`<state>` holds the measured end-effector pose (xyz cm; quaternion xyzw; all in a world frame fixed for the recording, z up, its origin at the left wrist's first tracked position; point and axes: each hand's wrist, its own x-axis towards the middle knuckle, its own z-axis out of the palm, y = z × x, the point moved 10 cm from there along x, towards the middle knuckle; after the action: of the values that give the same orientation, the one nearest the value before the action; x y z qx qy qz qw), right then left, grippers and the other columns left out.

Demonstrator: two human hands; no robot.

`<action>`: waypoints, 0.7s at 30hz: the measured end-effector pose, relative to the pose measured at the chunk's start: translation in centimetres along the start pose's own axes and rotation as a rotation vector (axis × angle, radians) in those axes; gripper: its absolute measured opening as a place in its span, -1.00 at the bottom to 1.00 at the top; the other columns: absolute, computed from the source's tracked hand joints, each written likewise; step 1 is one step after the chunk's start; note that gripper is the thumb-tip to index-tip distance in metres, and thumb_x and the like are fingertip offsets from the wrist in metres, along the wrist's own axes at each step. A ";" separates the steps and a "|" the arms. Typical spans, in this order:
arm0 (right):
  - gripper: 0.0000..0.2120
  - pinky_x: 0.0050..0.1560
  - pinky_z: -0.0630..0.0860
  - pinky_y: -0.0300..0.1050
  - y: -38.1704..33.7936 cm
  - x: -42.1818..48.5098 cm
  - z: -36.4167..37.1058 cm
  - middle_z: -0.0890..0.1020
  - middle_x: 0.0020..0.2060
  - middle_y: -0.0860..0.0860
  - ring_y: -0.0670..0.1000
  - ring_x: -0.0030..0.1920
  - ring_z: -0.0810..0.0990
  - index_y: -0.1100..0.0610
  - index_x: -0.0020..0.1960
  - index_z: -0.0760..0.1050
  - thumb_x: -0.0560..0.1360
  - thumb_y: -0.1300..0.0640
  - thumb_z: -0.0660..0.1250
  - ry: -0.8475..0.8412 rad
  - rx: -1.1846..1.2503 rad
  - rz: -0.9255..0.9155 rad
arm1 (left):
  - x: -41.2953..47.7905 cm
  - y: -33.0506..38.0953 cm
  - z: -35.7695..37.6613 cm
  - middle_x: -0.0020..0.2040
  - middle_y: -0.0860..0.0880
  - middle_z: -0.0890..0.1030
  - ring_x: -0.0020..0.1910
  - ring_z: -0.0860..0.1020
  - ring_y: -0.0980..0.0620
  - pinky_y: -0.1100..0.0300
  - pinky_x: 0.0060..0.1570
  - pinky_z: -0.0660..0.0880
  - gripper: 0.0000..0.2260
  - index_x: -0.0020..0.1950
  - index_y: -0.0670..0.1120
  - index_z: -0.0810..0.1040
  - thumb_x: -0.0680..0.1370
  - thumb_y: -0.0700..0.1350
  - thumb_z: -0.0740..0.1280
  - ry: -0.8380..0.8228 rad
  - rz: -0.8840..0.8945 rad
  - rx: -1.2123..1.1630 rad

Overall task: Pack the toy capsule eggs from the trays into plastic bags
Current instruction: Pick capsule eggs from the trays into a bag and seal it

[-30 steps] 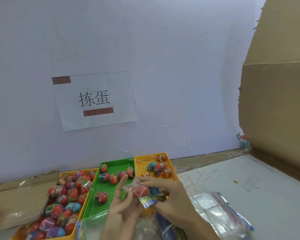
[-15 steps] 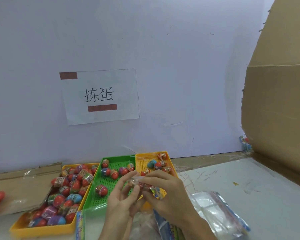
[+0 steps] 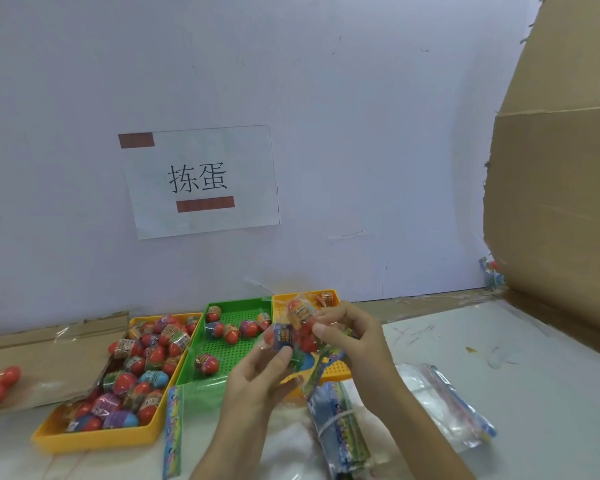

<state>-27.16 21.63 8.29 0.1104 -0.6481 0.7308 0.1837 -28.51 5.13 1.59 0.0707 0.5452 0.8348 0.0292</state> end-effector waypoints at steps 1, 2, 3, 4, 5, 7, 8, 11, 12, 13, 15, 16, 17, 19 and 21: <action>-0.92 -0.02 0.60 -0.01 0.1 0.0 0.2 0.66 -0.20 0.03 0.03 -0.10 0.64 0.06 -0.22 0.60 0.34 0.14 0.49 -0.032 0.021 0.019 | 0.0 0.4 -0.3 0.04 -0.15 0.72 -0.05 0.71 -0.10 0.04 -0.09 0.68 -0.62 0.12 -0.11 0.71 0.32 -0.07 0.54 0.024 0.024 0.003; -0.91 -0.04 0.57 -0.09 0.1 0.1 0.4 0.67 -0.19 0.02 0.01 -0.09 0.65 0.07 -0.17 0.60 0.35 0.14 0.49 -0.061 0.030 0.032 | 0.0 0.8 -0.5 0.00 -0.14 0.73 -0.07 0.71 -0.09 0.08 -0.15 0.68 -0.63 0.07 -0.12 0.72 0.29 -0.06 0.55 0.041 0.048 0.011; -0.87 -0.04 0.56 -0.15 0.2 0.1 0.6 0.68 -0.16 0.02 0.00 -0.07 0.66 0.07 -0.11 0.60 0.37 0.13 0.49 -0.086 0.038 0.047 | -0.1 1.2 -0.7 -0.04 -0.12 0.73 -0.11 0.72 -0.06 0.13 -0.20 0.66 -0.63 0.04 -0.12 0.73 0.27 -0.04 0.56 0.056 0.063 0.020; -0.83 -0.03 0.57 -0.16 0.4 0.0 0.8 0.69 -0.12 0.02 0.01 -0.04 0.67 0.06 -0.03 0.61 0.39 0.10 0.49 -0.105 0.050 0.072 | -0.2 1.5 -0.8 -0.07 -0.09 0.74 -0.15 0.71 -0.01 0.17 -0.26 0.64 -0.62 0.05 -0.13 0.72 0.27 -0.04 0.55 0.068 0.075 0.028; -0.79 -0.02 0.58 -0.17 0.6 -0.1 1.0 0.71 -0.07 0.02 0.02 -0.01 0.68 0.03 0.03 0.62 0.41 0.05 0.50 -0.110 0.048 0.095 | -0.3 1.8 -0.7 -0.09 -0.06 0.74 -0.18 0.71 0.02 0.20 -0.30 0.62 -0.61 0.07 -0.13 0.71 0.28 -0.05 0.55 0.076 0.083 0.041; -0.78 -0.04 0.58 -0.24 0.6 -0.1 0.7 0.73 -0.07 0.00 -0.02 -0.01 0.70 -0.03 0.02 0.68 0.42 -0.06 0.55 -0.068 -0.005 0.109 | -0.3 1.9 -0.8 -0.08 0.00 0.75 -0.17 0.72 0.06 0.20 -0.31 0.61 -0.61 0.11 -0.08 0.69 0.29 -0.06 0.54 0.089 0.094 0.078; -0.78 -0.05 0.57 -0.27 0.6 -0.1 0.5 0.74 -0.10 0.00 -0.03 -0.03 0.71 -0.01 -0.02 0.70 0.40 -0.09 0.55 -0.037 -0.029 0.107 | -0.3 1.9 -1.0 -0.07 0.02 0.76 -0.15 0.72 0.09 0.20 -0.29 0.61 -0.62 0.10 -0.05 0.68 0.29 -0.06 0.53 0.102 0.095 0.086; -0.70 -0.05 0.63 -0.18 1.2 -0.1 -0.1 0.75 -0.17 0.08 0.05 -0.08 0.72 0.12 -0.08 0.73 0.34 -0.08 0.50 0.031 -0.036 0.133 | -0.2 2.0 -1.4 -0.07 0.10 0.76 -0.12 0.72 0.14 0.31 -0.31 0.59 -0.65 0.07 0.00 0.63 0.30 -0.07 0.52 0.131 0.102 0.059; -0.69 -0.03 0.65 -0.11 1.5 -0.1 -0.3 0.75 -0.18 0.09 0.09 -0.09 0.72 0.14 -0.08 0.74 0.32 -0.08 0.51 0.050 -0.033 0.148 | -0.2 2.0 -1.5 -0.06 0.10 0.76 -0.10 0.72 0.14 0.34 -0.30 0.59 -0.64 0.08 0.00 0.62 0.30 -0.08 0.51 0.138 0.100 0.041; -0.68 -0.02 0.67 -0.05 1.7 -0.1 -0.3 0.75 -0.19 0.11 0.12 -0.09 0.73 0.16 -0.08 0.74 0.31 -0.07 0.51 0.066 -0.024 0.160 | -0.2 1.9 -1.6 -0.04 0.07 0.76 -0.09 0.72 0.13 0.34 -0.28 0.60 -0.63 0.11 -0.01 0.61 0.31 -0.10 0.51 0.149 0.096 0.017; -0.69 -0.05 0.67 -0.06 2.0 -0.3 -0.2 0.75 -0.19 0.13 0.11 -0.11 0.73 0.18 -0.09 0.73 0.32 -0.04 0.51 0.085 0.004 0.169 | -0.1 1.5 -1.8 0.01 0.00 0.76 -0.07 0.73 0.08 0.30 -0.27 0.62 -0.62 0.16 -0.07 0.63 0.34 -0.14 0.49 0.169 0.086 -0.054; -0.73 -0.08 0.65 -0.11 2.0 -0.3 -0.1 0.75 -0.20 0.12 0.08 -0.13 0.73 0.18 -0.11 0.73 0.35 -0.01 0.51 0.089 0.007 0.161 | -0.2 1.4 -1.9 0.02 -0.04 0.75 -0.06 0.73 0.06 0.27 -0.26 0.63 -0.61 0.17 -0.10 0.63 0.35 -0.15 0.49 0.177 0.079 -0.088; -0.79 -0.10 0.64 -0.15 2.0 -0.4 0.1 0.75 -0.21 0.10 0.06 -0.14 0.73 0.17 -0.12 0.73 0.39 0.02 0.52 0.097 -0.005 0.148 | -0.2 1.2 -1.9 0.04 -0.06 0.75 -0.06 0.73 0.04 0.27 -0.27 0.63 -0.61 0.18 -0.12 0.64 0.35 -0.16 0.49 0.185 0.077 -0.115; -0.89 -0.10 0.65 -0.14 1.7 -0.5 0.1 0.74 -0.26 0.04 0.05 -0.16 0.72 0.13 -0.17 0.71 0.49 0.10 0.49 0.137 -0.103 0.095 | -0.3 0.9 -2.2 0.04 -0.08 0.75 -0.10 0.73 0.04 0.27 -0.28 0.63 -0.60 0.18 -0.15 0.65 0.35 -0.16 0.48 0.220 0.082 -0.146; -0.83 -0.11 0.64 -0.16 1.3 -0.9 0.3 0.71 -0.30 -0.04 -0.03 -0.20 0.69 0.05 -0.22 0.69 0.55 0.11 0.45 0.199 -0.266 0.001 | -0.5 0.6 -2.5 0.03 -0.09 0.75 -0.10 0.73 0.01 0.24 -0.26 0.65 -0.60 0.16 -0.15 0.65 0.33 -0.15 0.48 0.269 0.088 -0.156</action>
<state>-26.86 21.12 6.81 0.0119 -0.7179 0.6458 0.2598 -28.41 2.58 1.09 -0.0203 0.4742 0.8770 -0.0755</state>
